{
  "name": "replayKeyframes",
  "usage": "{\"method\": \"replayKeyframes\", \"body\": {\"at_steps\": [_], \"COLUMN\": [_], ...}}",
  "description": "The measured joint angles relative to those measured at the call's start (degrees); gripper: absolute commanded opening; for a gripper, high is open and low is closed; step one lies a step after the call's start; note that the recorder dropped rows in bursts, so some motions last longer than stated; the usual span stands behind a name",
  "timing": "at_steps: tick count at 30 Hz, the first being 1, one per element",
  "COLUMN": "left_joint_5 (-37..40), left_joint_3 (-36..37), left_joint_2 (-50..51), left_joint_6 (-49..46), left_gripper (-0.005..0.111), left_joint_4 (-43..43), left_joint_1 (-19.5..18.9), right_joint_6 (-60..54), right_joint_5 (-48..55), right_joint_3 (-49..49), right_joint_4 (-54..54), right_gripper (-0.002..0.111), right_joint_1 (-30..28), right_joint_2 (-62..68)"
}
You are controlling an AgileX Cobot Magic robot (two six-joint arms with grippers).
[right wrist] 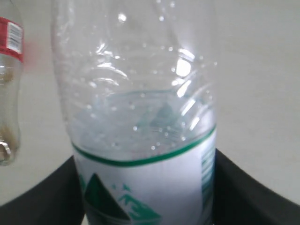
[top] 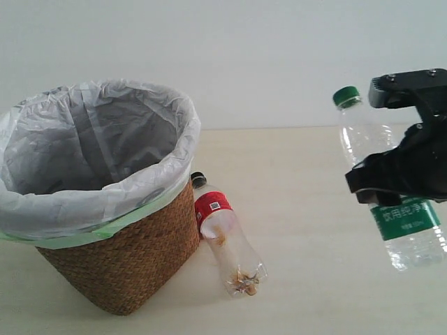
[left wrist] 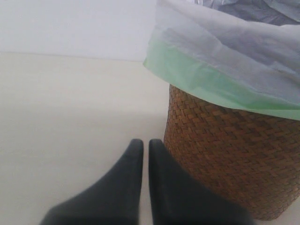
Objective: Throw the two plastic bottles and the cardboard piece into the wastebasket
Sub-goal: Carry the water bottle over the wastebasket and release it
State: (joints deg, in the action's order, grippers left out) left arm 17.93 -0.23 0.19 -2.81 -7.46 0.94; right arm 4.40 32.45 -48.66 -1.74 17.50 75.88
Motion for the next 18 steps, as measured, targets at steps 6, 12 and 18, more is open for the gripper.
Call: {"method": "replayKeyframes", "body": {"at_steps": [6, 12, 18], "left_joint_5": [0.0, 0.0, 0.0], "left_joint_3": [0.0, 0.0, 0.0], "left_joint_2": [0.0, 0.0, 0.0], "left_joint_6": [0.0, 0.0, 0.0], "left_gripper": [0.004, 0.004, 0.004], "left_joint_4": [0.0, 0.0, 0.0], "left_joint_1": [0.0, 0.0, 0.0], "right_joint_6": [-6.2, -10.6, -11.0], "right_joint_5": [3.4, 4.9, 0.9], "right_joint_3": [0.0, 0.1, 4.1], "right_joint_4": [1.7, 5.2, 8.6], "right_gripper": [0.004, 0.004, 0.004], "right_joint_1": [-10.5, -16.3, -16.9], "right_joint_2": [-0.9, -2.6, -2.7]}}
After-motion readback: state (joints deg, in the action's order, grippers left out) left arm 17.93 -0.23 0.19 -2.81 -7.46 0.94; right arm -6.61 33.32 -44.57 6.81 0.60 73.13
